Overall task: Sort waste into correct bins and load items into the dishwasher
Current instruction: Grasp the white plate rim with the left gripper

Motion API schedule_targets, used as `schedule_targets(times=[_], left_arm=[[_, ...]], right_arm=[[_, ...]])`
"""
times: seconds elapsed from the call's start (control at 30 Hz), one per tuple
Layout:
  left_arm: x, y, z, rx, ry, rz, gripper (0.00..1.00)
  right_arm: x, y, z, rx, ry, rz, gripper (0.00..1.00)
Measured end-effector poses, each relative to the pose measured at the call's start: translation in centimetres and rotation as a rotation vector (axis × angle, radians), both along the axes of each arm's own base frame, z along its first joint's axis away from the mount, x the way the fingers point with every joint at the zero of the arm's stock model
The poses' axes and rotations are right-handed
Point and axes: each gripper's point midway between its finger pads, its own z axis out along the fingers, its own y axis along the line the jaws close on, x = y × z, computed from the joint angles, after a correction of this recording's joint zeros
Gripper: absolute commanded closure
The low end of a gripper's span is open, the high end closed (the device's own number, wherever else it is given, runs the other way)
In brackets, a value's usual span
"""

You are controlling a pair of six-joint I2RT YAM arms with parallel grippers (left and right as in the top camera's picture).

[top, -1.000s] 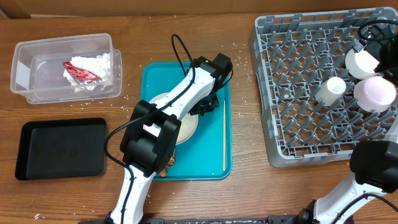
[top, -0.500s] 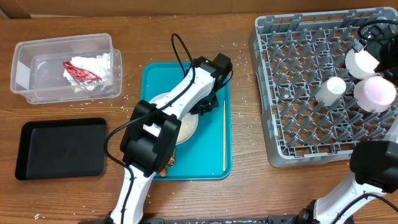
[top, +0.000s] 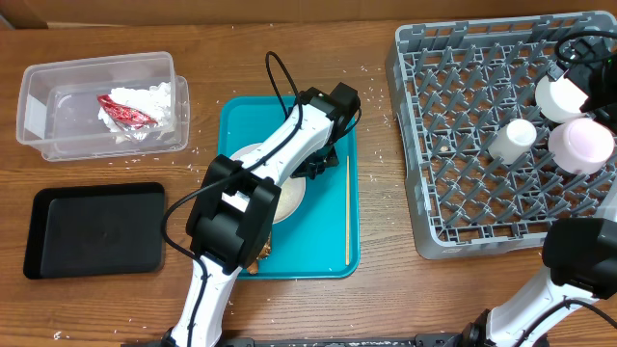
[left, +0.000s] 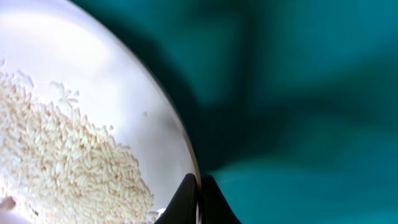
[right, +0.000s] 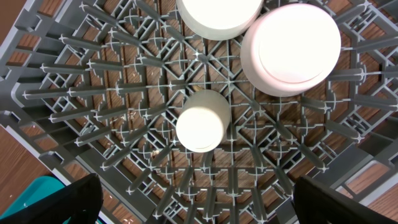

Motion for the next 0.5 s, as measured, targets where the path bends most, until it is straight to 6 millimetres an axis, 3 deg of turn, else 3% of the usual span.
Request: schedule_targets(times=[0.17,0.5], left_arm=[[-1.0,0.6,0.4,0.027,0.041,-0.002,0.96],[-1.1,1.7,3.9,0.123,0.044,-0.024,0.96]], right_arm=[[0.0,0.0,0.0,0.000,0.000,0.000,0.00],[0.0,0.0,0.0,0.000,0.000,0.000,0.00]])
